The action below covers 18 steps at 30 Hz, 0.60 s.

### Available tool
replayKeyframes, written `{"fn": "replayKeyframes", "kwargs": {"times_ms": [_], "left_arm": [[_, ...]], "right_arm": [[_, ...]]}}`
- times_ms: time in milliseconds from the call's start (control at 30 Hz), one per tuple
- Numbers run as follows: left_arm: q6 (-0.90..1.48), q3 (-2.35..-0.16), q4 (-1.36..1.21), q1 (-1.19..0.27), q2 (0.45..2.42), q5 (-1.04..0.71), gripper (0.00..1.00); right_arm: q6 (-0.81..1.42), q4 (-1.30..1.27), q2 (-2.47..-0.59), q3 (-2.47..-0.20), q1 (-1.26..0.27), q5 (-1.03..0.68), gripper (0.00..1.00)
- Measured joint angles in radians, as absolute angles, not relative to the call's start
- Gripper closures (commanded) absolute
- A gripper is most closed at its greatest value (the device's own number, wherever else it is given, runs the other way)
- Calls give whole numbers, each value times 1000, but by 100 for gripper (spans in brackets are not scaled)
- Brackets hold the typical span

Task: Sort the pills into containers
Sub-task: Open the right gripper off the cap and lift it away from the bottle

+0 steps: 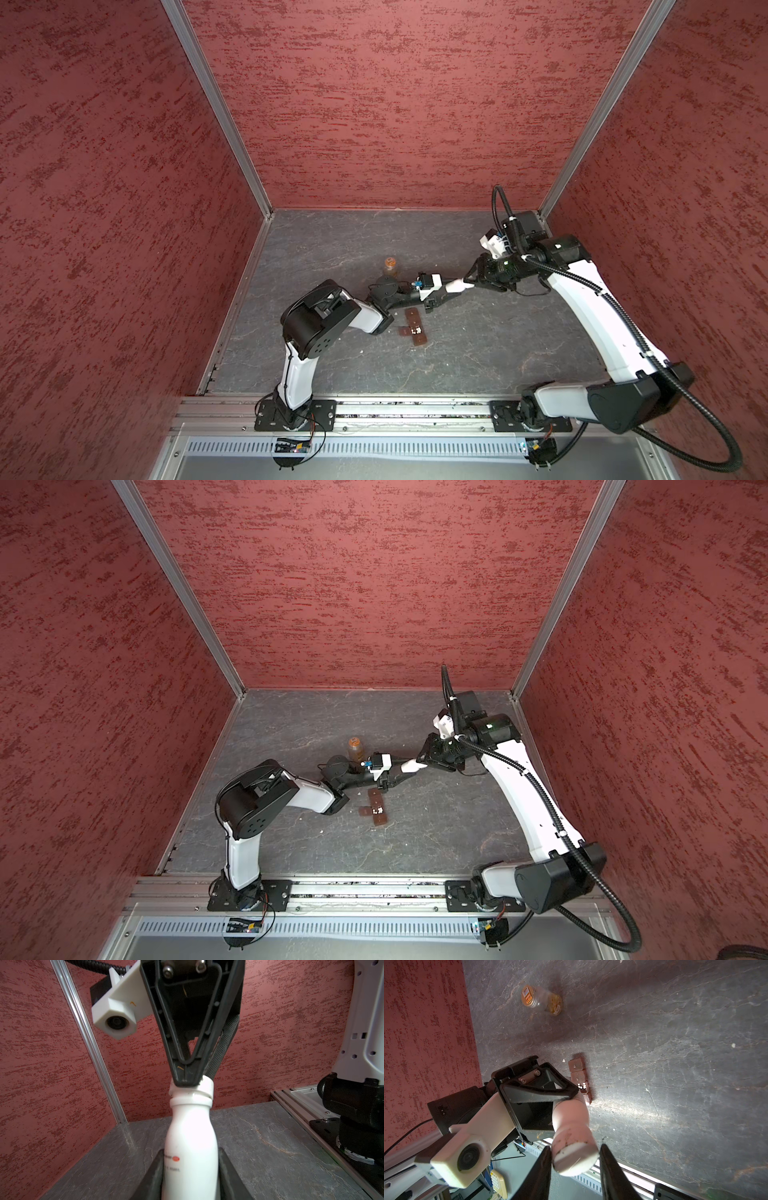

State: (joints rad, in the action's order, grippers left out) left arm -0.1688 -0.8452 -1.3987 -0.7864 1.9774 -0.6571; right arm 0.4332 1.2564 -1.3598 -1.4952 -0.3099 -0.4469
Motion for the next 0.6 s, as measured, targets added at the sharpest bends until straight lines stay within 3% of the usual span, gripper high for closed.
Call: {"fn": "replayKeyframes", "kwargs": {"times_ms": [300,467,600], "left_arm": [[-183,-837,-1396,-793,1977,-634,100],[-296,-783,-1409,-839,1973,-488,100],[-402,-758,-1408,-879,1972,-363,100]], "right_arm": [[450,1257,-1372,-1503,-311,-446,75],[549,1266,-1400,-1496,-311,-452,83],[622,1268,-1414,-1483,-309,-451,80]]}}
